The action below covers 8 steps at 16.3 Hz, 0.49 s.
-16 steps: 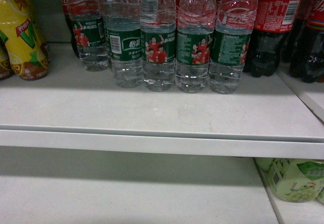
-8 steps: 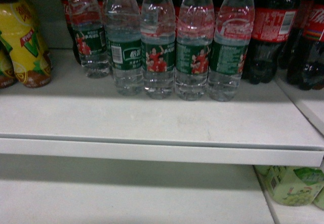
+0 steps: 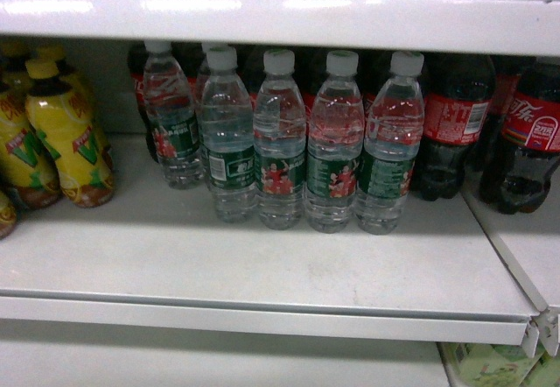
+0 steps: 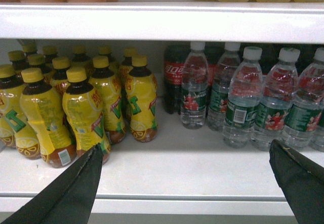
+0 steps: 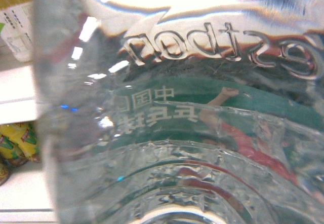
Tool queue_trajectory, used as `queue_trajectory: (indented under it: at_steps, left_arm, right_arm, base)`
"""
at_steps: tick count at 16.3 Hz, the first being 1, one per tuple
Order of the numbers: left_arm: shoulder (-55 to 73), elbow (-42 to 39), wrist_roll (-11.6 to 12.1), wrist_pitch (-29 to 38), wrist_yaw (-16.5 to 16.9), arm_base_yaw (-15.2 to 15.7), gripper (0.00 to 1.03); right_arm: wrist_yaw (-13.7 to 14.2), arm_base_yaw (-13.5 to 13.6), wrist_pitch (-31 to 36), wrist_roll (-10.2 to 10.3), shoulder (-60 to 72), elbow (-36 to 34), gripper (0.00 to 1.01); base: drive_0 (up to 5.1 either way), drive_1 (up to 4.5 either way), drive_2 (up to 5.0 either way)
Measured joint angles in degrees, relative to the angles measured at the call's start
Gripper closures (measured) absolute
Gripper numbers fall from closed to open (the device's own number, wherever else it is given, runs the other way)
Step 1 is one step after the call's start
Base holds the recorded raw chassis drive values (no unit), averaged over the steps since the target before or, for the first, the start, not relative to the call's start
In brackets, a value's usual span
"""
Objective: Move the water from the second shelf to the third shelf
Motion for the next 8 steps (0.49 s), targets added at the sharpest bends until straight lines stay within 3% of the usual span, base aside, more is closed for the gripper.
queue_trajectory:
  at_steps: [8]
  left_arm:
    - [0.00,0.00,0.00,0.04,-0.02,0.00,0.05]
  right_arm:
    - [0.00,0.00,0.07,0.26,0.02,0.31,0.57]
  base:
    - [0.0,0.00,0.0]
